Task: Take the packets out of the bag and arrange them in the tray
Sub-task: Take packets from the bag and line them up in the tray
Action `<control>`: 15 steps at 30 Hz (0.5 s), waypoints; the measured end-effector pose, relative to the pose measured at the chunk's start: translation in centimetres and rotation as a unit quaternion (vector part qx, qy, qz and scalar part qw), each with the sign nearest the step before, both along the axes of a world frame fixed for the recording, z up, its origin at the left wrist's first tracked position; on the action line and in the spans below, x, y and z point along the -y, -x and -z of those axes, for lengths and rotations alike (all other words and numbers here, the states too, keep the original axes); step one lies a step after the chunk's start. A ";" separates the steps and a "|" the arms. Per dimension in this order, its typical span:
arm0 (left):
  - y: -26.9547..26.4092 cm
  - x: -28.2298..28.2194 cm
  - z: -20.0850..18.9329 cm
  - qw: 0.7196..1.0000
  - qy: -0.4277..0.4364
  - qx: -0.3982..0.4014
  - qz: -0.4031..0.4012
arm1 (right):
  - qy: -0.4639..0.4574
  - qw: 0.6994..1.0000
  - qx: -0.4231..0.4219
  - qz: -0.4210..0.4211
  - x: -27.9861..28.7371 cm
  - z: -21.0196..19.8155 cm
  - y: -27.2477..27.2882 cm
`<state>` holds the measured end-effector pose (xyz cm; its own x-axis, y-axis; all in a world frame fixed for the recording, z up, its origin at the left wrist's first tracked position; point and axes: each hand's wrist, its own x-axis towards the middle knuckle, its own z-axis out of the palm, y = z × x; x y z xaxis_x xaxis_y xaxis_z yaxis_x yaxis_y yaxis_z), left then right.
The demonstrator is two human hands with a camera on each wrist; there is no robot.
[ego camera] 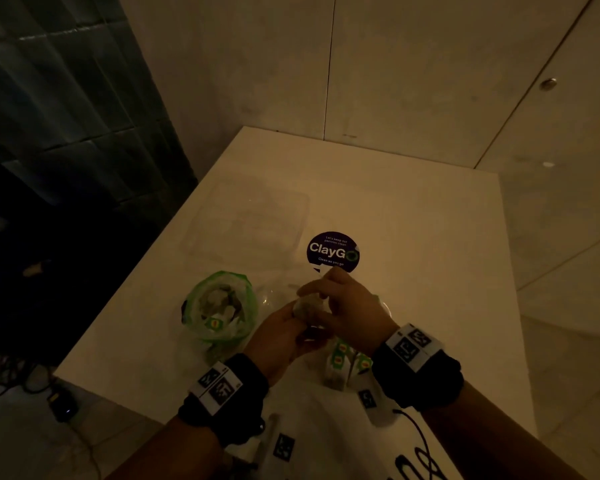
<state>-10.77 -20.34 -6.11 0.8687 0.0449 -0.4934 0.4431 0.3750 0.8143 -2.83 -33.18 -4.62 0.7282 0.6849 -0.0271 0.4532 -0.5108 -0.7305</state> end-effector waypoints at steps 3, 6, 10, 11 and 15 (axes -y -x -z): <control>-0.2 -0.3 0.1 1.000 -0.025 -0.003 -0.010 | -0.023 1.000 -0.020 0.000 0.2 -0.3 -0.4; -0.5 -0.7 0.3 0.997 -0.074 -0.004 -0.027 | -0.064 0.988 -0.134 0.041 1.1 -0.9 -1.3; -0.9 -1.4 0.5 0.992 -0.107 0.001 -0.063 | -0.145 0.944 -0.281 0.095 2.4 -2.0 -2.5; -1.1 -1.6 0.7 0.991 -0.118 0.001 -0.068 | -0.160 0.935 -0.297 0.112 2.6 -2.1 -2.8; -1.7 -1.8 1.2 0.974 -0.213 0.016 -0.071 | -0.145 0.939 -0.278 0.141 2.9 -2.1 -3.1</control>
<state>-9.06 -18.53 -7.26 0.8535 0.3604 -0.3762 0.3827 0.0563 0.9222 0.29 -36.08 -2.49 0.8103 0.5043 -0.2985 -0.1623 -0.2963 -0.9412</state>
